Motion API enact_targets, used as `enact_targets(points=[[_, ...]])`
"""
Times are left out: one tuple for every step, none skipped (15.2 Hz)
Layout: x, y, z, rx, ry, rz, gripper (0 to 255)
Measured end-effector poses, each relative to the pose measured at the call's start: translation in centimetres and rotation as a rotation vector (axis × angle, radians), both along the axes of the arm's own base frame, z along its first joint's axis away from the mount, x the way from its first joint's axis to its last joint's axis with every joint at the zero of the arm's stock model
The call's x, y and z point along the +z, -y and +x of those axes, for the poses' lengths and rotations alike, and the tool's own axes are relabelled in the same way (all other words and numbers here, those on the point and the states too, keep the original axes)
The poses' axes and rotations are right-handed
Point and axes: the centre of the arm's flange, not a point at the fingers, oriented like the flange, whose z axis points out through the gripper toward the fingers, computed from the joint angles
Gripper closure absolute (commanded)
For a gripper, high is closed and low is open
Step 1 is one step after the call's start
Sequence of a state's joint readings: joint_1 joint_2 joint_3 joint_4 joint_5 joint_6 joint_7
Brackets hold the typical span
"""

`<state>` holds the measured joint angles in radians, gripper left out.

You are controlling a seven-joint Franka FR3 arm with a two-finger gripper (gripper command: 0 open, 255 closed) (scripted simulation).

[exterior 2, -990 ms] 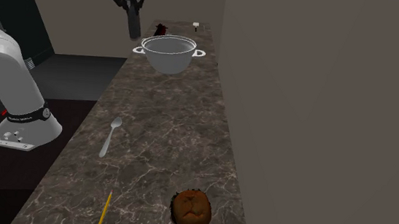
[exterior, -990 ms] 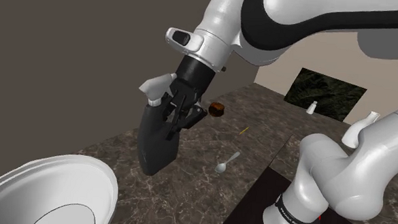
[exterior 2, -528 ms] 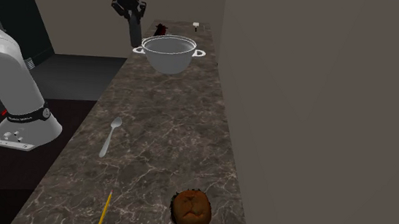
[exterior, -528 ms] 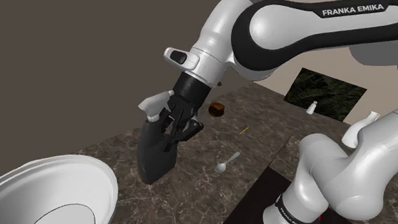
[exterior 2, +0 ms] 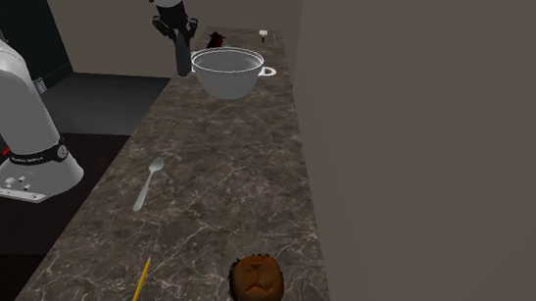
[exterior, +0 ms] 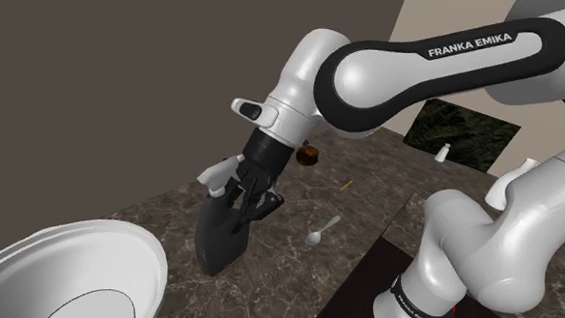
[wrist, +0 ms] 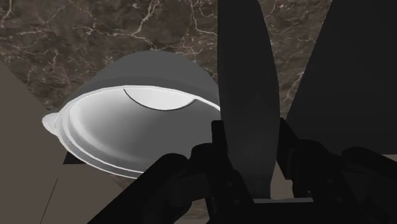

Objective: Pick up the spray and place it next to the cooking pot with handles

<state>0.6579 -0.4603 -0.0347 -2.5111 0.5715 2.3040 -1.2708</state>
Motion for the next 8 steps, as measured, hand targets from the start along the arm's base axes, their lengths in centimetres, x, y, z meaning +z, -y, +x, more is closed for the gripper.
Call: enact_targets(points=[[-0.5,0.0,0.0,0.0,0.0,0.0,255],[-1.0,0.0,0.0,0.0,0.0,0.0,255],[-1.6,0.0,-0.1,0.0,0.0,0.0,255],[-2.1,0.0,0.1,0.0,0.0,0.0,255],[-2.6,0.0,0.1,0.0,0.0,0.0,255],[-3.1,0.0,0.1,0.0,0.0,0.0,255],[-3.6,0.0,0.0,0.0,0.0,0.0,255],[-4.1,0.0,-0.1,0.0,0.0,0.0,255]])
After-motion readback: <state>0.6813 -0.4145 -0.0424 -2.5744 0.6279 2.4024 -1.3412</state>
